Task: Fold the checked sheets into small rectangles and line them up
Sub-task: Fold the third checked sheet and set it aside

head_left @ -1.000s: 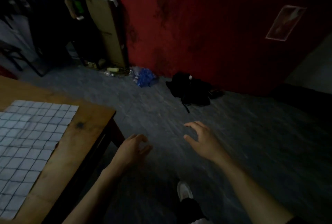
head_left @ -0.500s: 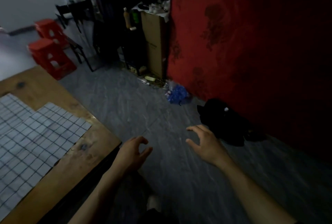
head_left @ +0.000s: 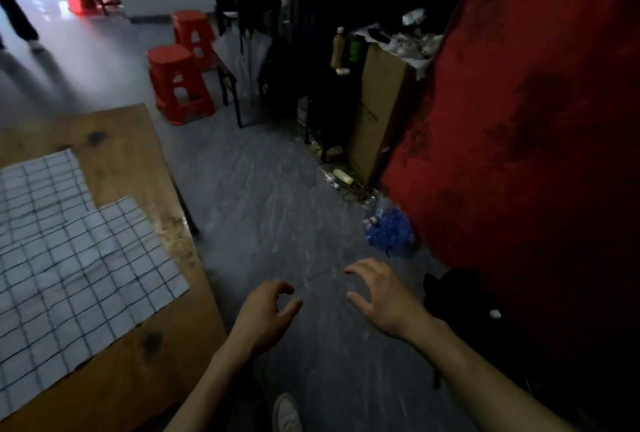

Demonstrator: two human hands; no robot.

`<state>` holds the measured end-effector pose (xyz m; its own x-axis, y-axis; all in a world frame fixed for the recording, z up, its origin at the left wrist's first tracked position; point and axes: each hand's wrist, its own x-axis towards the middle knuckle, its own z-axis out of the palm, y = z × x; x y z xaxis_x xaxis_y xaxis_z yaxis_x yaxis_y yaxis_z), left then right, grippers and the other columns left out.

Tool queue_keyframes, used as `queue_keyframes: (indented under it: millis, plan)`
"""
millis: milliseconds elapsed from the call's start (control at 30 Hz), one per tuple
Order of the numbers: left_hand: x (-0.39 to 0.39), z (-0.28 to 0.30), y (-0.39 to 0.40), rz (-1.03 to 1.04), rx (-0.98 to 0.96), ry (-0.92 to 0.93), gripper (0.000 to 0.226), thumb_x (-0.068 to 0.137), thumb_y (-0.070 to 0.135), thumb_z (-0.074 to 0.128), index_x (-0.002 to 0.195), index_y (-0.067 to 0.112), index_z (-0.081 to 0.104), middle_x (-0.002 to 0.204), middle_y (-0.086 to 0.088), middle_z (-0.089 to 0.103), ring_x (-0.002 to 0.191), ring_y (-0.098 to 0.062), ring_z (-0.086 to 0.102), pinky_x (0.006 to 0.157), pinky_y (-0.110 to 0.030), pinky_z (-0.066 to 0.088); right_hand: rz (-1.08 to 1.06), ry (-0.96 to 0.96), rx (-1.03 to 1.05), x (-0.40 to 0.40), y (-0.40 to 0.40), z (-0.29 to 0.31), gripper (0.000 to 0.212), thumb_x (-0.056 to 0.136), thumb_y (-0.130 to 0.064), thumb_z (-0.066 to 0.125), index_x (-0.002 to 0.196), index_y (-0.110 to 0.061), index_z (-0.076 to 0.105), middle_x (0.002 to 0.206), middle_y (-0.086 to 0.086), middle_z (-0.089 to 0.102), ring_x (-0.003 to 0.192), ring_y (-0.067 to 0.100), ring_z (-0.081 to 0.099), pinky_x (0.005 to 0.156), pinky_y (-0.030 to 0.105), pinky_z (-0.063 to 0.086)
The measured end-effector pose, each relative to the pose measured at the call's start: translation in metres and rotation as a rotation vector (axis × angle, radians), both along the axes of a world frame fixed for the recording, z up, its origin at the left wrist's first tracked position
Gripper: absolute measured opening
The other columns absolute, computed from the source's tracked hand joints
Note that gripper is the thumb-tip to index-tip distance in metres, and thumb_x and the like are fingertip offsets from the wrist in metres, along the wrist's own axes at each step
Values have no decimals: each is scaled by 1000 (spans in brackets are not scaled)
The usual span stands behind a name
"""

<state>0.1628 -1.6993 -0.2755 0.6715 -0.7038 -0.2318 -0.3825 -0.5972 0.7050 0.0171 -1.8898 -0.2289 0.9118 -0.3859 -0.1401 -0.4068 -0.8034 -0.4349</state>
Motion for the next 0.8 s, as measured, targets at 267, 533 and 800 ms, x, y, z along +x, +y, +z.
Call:
queue_keyframes:
  millis: [267, 533, 800]
  plan:
    - [52, -1, -8, 274, 63, 13, 25, 90, 40, 61, 113, 27, 60, 112, 7, 59, 100, -7, 58, 89, -35, 54, 247, -87, 93, 109, -54, -4, 43, 93, -41, 59, 133, -25, 52, 132, -7, 49, 123, 11, 44, 106, 30, 38]
    - [52, 19, -47, 583, 176, -43, 17, 90, 36, 63, 106, 35, 57, 106, 14, 56, 96, -2, 57, 79, -18, 48, 484, -118, 239, 183, -122, -31, 43, 93, -39, 59, 132, -23, 54, 131, -3, 51, 123, 14, 45, 108, 28, 37]
    - [39, 28, -54, 926, 228, -60, 20, 90, 36, 64, 108, 33, 58, 108, 13, 57, 97, -2, 55, 79, -20, 48, 795, -105, 308, 229, -122, -30, 41, 90, -36, 62, 129, -22, 56, 127, -2, 55, 118, 15, 50, 104, 30, 42]
